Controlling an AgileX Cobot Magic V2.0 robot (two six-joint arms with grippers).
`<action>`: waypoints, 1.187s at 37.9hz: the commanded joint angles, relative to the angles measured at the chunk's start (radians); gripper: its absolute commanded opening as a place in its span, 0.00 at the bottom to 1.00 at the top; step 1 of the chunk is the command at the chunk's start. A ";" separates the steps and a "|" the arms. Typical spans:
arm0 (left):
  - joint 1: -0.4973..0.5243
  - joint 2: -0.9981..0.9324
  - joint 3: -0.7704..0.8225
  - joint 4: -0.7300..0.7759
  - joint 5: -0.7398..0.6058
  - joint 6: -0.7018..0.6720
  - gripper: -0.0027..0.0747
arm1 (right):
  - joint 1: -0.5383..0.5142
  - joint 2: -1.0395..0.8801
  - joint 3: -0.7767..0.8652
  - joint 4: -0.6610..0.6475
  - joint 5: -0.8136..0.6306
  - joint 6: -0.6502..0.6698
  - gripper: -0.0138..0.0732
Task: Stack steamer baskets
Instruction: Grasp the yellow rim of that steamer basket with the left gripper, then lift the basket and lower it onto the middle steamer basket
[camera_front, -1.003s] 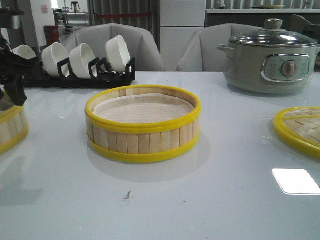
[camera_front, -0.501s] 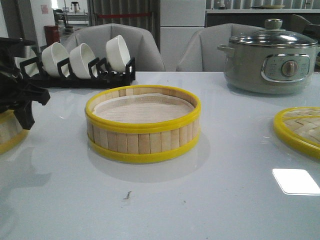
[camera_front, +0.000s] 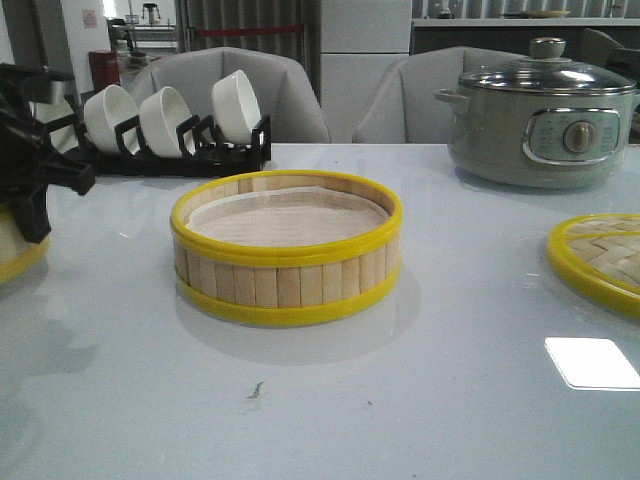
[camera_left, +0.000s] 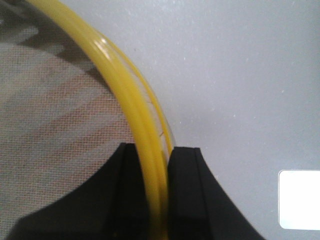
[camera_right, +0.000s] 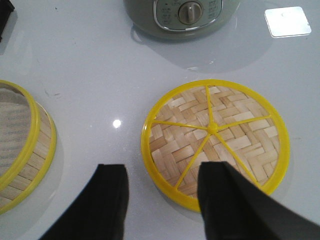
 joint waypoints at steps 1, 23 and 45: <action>-0.032 -0.082 -0.120 0.018 0.009 0.000 0.15 | 0.002 -0.012 -0.038 -0.004 -0.075 -0.005 0.65; -0.491 -0.030 -0.393 -0.094 0.011 0.000 0.15 | 0.002 -0.012 -0.038 -0.004 -0.072 -0.005 0.65; -0.609 0.177 -0.577 -0.143 0.031 0.000 0.15 | 0.002 -0.012 -0.038 -0.004 -0.068 -0.005 0.65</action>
